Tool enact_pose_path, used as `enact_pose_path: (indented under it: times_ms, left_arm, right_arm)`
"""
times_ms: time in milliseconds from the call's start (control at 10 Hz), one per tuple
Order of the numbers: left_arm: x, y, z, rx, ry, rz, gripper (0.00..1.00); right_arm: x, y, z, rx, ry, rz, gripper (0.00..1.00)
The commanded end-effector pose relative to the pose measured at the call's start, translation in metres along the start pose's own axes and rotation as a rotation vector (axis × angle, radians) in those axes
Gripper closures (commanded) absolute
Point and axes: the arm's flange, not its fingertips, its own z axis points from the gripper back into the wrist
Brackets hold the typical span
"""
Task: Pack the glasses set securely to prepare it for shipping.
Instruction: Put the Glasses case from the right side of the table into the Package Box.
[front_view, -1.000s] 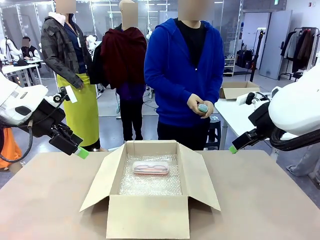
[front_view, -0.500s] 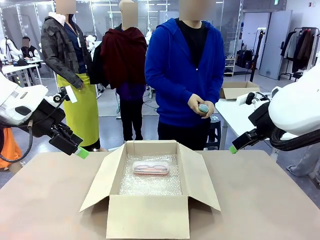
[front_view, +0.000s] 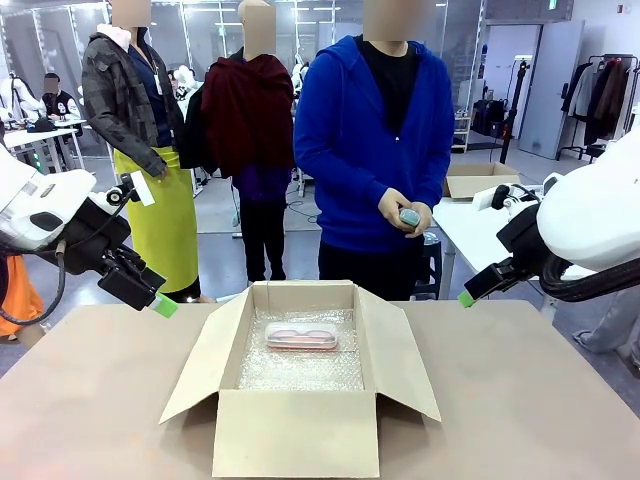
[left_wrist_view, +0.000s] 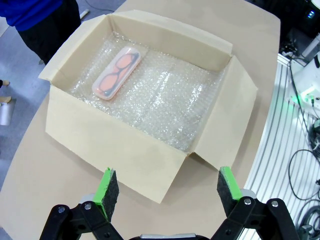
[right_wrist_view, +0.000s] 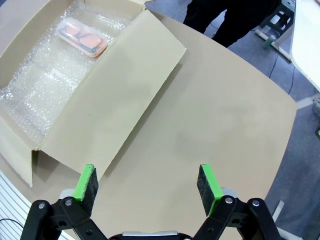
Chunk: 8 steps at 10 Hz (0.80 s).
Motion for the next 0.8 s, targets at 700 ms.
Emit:
enact_pose_path:
  times_ms: [700]
  left_arm:
    - [-0.0019, 0.0022, 0.0009, -0.017, -0.019, -0.014, 0.0]
  right_arm:
    - [-0.0006, 0.0003, 0.0, 0.003, 0.003, 0.004, 0.0]
